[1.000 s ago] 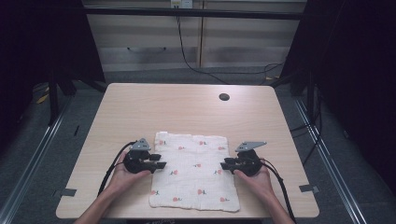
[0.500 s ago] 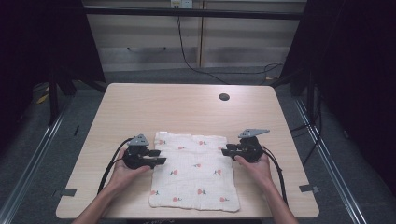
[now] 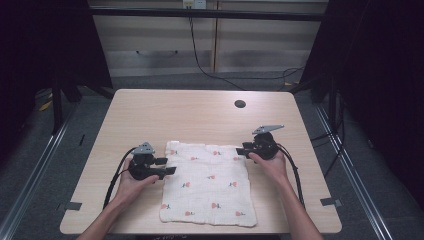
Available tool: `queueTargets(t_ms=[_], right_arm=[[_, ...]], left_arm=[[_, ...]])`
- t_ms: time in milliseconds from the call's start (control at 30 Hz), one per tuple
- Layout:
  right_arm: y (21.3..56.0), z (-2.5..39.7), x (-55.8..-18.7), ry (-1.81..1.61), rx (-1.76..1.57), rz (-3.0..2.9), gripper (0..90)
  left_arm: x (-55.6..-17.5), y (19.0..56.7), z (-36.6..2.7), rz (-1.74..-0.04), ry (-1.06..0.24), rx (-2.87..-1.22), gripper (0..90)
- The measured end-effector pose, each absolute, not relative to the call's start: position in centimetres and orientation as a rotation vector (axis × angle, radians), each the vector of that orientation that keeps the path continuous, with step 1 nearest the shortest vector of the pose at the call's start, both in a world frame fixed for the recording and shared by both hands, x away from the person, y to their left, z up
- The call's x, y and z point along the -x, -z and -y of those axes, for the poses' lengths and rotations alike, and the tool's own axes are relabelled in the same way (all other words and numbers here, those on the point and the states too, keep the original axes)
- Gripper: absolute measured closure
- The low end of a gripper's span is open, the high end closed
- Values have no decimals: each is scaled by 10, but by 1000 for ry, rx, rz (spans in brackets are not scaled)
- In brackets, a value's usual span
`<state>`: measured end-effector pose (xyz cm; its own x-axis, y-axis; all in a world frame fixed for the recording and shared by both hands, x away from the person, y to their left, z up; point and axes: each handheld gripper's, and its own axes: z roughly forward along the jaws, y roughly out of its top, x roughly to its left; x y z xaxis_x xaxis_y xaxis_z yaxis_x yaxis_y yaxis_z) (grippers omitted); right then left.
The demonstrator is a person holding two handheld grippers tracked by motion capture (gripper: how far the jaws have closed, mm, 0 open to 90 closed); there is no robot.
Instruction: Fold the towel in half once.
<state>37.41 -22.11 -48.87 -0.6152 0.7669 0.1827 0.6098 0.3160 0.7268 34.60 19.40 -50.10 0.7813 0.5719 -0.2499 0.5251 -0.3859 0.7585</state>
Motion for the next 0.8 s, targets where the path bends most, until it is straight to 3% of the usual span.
queueTargets(t_ms=[500, 800], right_arm=[[504, 215, -399, -1119, -1349, -2389, 601], [508, 218, -399, -1192, -1346, -2392, 864]], left_arm=[[-347, 506, -189, -815, -92, -2116, 361], [-349, 507, -188, -803, -102, -2118, 391]])
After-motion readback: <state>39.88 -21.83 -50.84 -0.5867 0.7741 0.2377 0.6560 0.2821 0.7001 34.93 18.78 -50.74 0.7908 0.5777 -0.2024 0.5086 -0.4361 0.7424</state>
